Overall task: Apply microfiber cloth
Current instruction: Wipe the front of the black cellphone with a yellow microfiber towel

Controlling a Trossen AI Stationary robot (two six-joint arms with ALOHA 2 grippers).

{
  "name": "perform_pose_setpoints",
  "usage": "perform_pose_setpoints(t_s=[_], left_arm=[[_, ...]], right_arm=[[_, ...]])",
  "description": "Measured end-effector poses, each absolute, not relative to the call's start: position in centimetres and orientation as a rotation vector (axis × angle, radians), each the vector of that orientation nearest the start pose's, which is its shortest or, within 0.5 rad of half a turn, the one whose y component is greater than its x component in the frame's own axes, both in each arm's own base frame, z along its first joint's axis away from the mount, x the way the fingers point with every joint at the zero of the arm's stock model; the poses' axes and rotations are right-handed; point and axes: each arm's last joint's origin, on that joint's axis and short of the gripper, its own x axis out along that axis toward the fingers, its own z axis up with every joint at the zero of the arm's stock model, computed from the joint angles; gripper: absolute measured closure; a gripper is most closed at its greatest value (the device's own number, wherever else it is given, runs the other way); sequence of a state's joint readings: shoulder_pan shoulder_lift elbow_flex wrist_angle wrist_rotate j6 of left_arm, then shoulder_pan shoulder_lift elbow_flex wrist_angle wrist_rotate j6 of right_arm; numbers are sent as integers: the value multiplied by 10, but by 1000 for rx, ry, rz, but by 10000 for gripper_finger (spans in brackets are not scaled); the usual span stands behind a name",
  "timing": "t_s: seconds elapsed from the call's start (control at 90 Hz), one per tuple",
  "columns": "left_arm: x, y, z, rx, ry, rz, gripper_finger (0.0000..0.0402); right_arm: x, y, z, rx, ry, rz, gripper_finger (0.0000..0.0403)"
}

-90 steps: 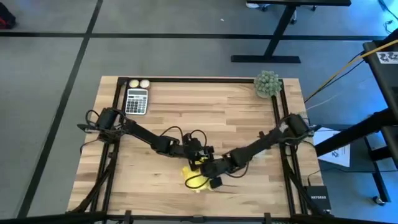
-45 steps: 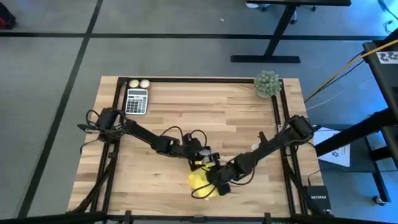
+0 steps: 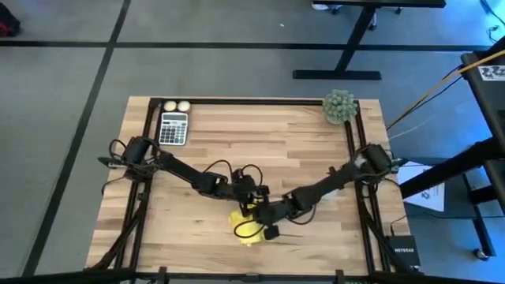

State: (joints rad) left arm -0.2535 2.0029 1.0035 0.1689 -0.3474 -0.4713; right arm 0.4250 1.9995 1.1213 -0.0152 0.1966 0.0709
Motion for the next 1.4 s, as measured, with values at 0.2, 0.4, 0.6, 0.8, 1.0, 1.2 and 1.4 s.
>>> perform_pose_setpoints(t_s=[0.2,0.4,0.6,0.8,1.0,1.2,1.4], left_arm=[[367,-85,99,-193,762,272,211],[369,-86,100,-201,748,260,211],[369,-86,100,-205,742,256,211],[369,-86,100,-203,740,260,211],[369,-86,100,-201,740,260,211],[369,-86,100,-204,739,261,211],[369,-86,100,-208,741,255,211]], right_arm=[[352,170,105,-201,934,188,402],[338,178,113,-196,999,180,402],[319,174,130,-210,1118,185,402],[290,161,159,-225,1254,131,402],[275,141,209,-204,1162,22,402],[277,102,245,-305,950,-282,402],[280,53,250,-330,994,-509,402]])
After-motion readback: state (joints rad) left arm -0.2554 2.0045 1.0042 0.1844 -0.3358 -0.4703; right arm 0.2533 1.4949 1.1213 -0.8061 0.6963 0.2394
